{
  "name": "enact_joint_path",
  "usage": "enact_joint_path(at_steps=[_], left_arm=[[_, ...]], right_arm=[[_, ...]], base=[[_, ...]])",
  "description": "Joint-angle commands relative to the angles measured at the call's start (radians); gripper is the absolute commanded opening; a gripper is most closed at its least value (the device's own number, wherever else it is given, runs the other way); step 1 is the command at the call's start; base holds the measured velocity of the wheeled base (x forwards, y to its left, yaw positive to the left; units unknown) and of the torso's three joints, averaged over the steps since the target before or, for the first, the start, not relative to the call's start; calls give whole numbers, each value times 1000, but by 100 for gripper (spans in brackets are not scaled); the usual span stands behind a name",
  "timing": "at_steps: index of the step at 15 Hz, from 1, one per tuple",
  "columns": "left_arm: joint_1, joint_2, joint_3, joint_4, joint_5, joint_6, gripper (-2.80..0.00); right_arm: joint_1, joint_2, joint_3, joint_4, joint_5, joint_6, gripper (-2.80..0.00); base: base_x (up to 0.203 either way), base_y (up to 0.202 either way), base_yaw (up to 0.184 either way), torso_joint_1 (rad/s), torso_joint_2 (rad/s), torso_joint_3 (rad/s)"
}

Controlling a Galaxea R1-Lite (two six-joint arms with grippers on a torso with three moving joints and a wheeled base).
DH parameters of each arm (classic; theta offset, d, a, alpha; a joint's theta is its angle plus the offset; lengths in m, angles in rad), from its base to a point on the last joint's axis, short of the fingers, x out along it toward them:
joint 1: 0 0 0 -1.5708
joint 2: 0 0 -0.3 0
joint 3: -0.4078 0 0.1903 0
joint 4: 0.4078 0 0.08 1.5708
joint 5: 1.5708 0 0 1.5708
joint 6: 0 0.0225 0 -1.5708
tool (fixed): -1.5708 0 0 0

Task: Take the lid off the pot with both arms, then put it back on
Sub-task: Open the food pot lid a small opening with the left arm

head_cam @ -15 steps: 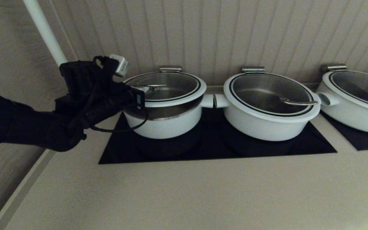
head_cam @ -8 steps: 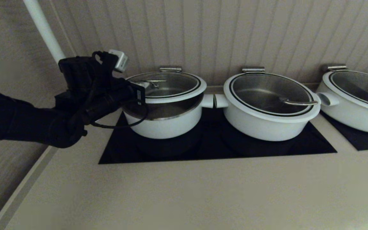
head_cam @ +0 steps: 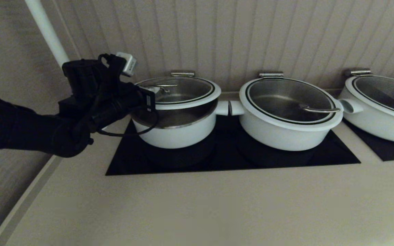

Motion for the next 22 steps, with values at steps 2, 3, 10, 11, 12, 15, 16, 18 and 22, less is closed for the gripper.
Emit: enact_joint_path(at_steps=[2,3,10,11,12,15,16,18,22], left_arm=[[3,2,-13,-5,0,1,-280],[3,2,-13,-5,0,1,-280],[15,11,-20,-10,0,1,-280],[16,11,-20,-10,0,1,-280],[19,12,-22,-11,0,1,-280],[19,12,-22,-11,0,1,-280],[21,12,-22,-11,0,1,-280],[21,12,-22,-11,0,1,-280],[21,15,-44,-10,0,-1,-280]], right_arm=[[0,2,0,0,0,-1,-280],[0,2,0,0,0,-1,-280],[0,2,0,0,1,-1,-280],[0,2,0,0,1,-1,-280],[0,2,0,0,0,-1,-280],[0,2,0,0,1,-1,-280],[0,2,0,0,1,-1,-280],[0,2,0,0,0,-1,-280],[0,2,0,0,0,-1,-280]], base=[[0,0,0,0,0,0],[0,0,0,0,0,0],[0,0,0,0,0,0],[0,0,0,0,0,0],[0,0,0,0,0,0],[0,0,0,0,0,0],[0,0,0,0,0,0],[0,0,0,0,0,0],[0,0,0,0,0,0]])
